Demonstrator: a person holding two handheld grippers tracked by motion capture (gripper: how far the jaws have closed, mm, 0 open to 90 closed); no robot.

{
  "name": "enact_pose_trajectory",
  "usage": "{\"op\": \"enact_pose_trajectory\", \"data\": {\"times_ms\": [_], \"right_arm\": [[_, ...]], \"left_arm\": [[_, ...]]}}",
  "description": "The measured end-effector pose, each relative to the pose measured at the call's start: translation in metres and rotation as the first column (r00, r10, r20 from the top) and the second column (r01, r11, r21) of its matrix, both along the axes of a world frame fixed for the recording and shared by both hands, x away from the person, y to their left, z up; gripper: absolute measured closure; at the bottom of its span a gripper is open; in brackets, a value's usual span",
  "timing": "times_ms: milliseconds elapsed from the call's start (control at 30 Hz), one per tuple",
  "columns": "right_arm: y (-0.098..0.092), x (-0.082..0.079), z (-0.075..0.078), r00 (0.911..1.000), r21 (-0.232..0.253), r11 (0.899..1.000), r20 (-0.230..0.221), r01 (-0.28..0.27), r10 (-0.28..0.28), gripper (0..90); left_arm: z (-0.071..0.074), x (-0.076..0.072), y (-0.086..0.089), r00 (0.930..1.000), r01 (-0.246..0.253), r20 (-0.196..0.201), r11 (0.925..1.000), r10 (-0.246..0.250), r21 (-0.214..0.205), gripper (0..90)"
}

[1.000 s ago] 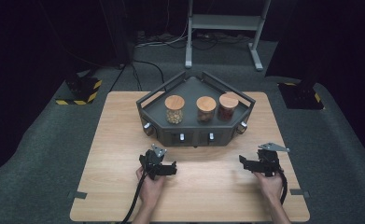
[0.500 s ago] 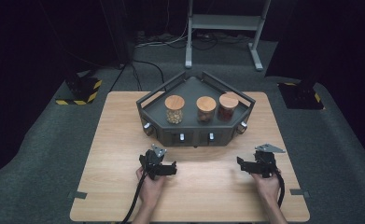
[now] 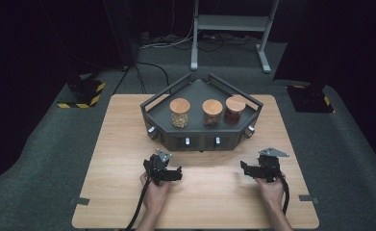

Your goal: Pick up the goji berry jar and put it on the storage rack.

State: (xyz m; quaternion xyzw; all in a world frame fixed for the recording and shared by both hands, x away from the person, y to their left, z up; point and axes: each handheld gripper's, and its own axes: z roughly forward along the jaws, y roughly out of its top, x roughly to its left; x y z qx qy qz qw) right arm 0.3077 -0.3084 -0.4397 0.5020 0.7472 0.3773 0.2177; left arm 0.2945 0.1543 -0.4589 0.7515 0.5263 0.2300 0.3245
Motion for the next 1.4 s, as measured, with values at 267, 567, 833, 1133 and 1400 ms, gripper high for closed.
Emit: {"op": "enact_pose_trajectory", "data": {"times_ms": [267,567,833,1133,1400], "right_arm": [[0.003,0.002,-0.003,0.9999,-0.011,1.000,0.010,-0.007,0.007,9.1],[0.008,0.005,-0.007,1.0000,-0.023,1.000,0.008,-0.004,0.004,9.0],[0.011,0.008,-0.009,1.0000,-0.030,1.000,0.003,0.000,0.000,9.2],[0.015,0.010,-0.010,1.0000,-0.039,0.999,-0.006,0.006,-0.006,9.1],[0.022,0.013,-0.012,0.9998,-0.064,0.998,-0.018,-0.013,0.012,9.0]], "left_arm": [[0.000,0.000,0.000,1.0000,0.000,0.000,1.0000,0.000,0.000,2.1],[0.000,0.000,0.000,1.0000,0.000,0.000,1.0000,0.000,0.000,2.1],[0.000,0.000,0.000,1.0000,0.000,0.000,1.0000,0.000,0.000,2.1],[0.000,0.000,0.000,1.0000,0.000,0.000,1.0000,0.000,0.000,2.1],[0.000,0.000,0.000,1.0000,0.000,0.000,1.0000,0.000,0.000,2.1]]}}
